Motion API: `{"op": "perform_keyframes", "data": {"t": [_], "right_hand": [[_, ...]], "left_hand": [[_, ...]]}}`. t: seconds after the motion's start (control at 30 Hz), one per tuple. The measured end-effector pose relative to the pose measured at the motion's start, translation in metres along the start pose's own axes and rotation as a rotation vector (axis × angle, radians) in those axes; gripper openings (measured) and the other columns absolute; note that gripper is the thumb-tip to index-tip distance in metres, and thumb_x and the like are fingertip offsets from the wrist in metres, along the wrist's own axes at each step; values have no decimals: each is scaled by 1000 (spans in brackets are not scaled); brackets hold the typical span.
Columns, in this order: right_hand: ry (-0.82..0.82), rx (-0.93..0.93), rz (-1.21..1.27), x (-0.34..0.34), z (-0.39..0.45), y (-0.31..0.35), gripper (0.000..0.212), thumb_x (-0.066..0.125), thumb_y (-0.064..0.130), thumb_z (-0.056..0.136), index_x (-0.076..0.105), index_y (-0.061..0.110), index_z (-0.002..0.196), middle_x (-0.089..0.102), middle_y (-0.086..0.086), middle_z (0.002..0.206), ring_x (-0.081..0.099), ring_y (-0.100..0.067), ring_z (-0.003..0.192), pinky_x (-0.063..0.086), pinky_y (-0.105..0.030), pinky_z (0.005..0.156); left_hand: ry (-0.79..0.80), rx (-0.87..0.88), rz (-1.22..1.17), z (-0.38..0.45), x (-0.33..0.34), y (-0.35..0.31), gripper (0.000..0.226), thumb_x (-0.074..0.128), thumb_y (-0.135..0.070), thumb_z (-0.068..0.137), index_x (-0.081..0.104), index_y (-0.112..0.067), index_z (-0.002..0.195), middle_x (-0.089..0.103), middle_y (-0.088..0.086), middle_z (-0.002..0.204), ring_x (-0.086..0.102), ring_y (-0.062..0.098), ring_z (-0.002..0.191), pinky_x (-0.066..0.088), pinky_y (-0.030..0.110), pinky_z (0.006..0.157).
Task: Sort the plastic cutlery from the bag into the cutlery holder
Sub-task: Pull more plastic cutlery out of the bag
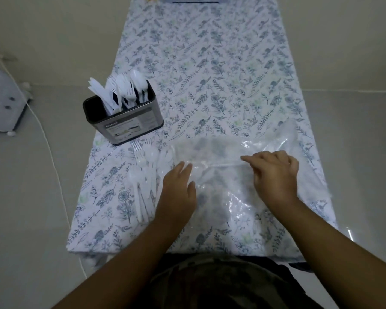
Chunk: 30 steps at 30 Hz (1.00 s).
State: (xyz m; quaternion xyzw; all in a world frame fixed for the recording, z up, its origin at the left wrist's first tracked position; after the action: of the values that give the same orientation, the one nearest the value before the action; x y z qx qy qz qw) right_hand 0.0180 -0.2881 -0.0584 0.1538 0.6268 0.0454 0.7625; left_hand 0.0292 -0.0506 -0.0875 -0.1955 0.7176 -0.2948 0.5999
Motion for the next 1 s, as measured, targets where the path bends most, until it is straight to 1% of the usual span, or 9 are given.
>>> {"op": "perform_keyframes", "data": {"t": [0.17,0.3,0.43,0.57,0.6,0.77,0.87,0.93,1.0], "right_hand": [[-37,-89,73,-48,-1,44,28,73,9,88,76,32,105,73,10,93,56,-24,93,23,-31,83],[-42,-177,74,-62,-14,66,28,77,10,86,79,33,101,73,13,90,54,-23,88,23,-32,78],[-82,-219,63,-65,-16,72,31,78,7,84,80,33,102,72,12,90,54,-24,88,22,-32,78],[-59,-174,70,-54,-14,61,30,77,8,86,79,34,102,73,13,91,55,-24,93,22,-32,81],[-52,-153,68,-50,-14,56,30,76,9,86,78,34,102,73,13,92,55,-24,95,22,-32,82],[-24,-43,55,-32,-13,37,33,78,11,84,76,35,107,74,9,105,54,-25,108,18,-30,89],[9,29,108,-34,-14,47,26,74,22,87,73,32,111,66,3,109,50,-26,110,22,-33,91],[78,28,185,-33,-18,68,11,71,39,88,70,32,97,62,8,98,50,-21,103,25,-32,87],[284,10,169,-19,-23,94,33,59,66,83,66,34,85,57,15,87,48,-15,95,29,-34,83]], "left_hand": [[-113,-56,-116,-10,2,15,38,60,-16,95,61,-16,134,55,2,141,45,16,134,37,37,115],[-200,-45,-199,-18,-4,18,30,65,-10,91,69,-14,121,63,2,128,56,15,122,53,47,97],[-215,-38,-238,-21,-6,21,27,66,-10,91,70,-15,117,62,-1,125,56,10,119,58,37,91],[-232,-120,-327,-26,-12,23,28,67,-6,90,67,-16,115,56,1,122,55,11,115,46,4,84],[-239,-176,-383,-27,-14,25,30,67,-5,90,64,-18,117,56,2,122,56,9,113,45,2,82],[-293,-474,-663,-26,-20,35,42,70,-11,89,53,-24,125,57,-5,122,60,4,111,52,21,85],[-323,-548,-897,-25,-26,29,33,63,-10,92,55,-23,120,57,-6,116,62,18,111,59,34,90],[-301,-483,-1024,-24,-30,19,20,55,-6,97,57,-16,115,57,0,114,62,20,110,59,36,90],[-255,-360,-1054,-22,-33,11,16,46,-2,100,57,-10,108,58,4,109,62,19,107,59,38,89]]}}
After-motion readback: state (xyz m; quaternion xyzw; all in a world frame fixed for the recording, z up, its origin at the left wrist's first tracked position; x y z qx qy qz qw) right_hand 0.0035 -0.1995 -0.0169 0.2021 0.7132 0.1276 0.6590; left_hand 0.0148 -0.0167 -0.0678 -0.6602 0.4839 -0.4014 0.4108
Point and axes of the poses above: each hand's wrist, its own z-axis towards the middle knuckle, its own x-axis out of the palm, y = z × x, the point moved 5 cm from there along z, towards the middle knuckle
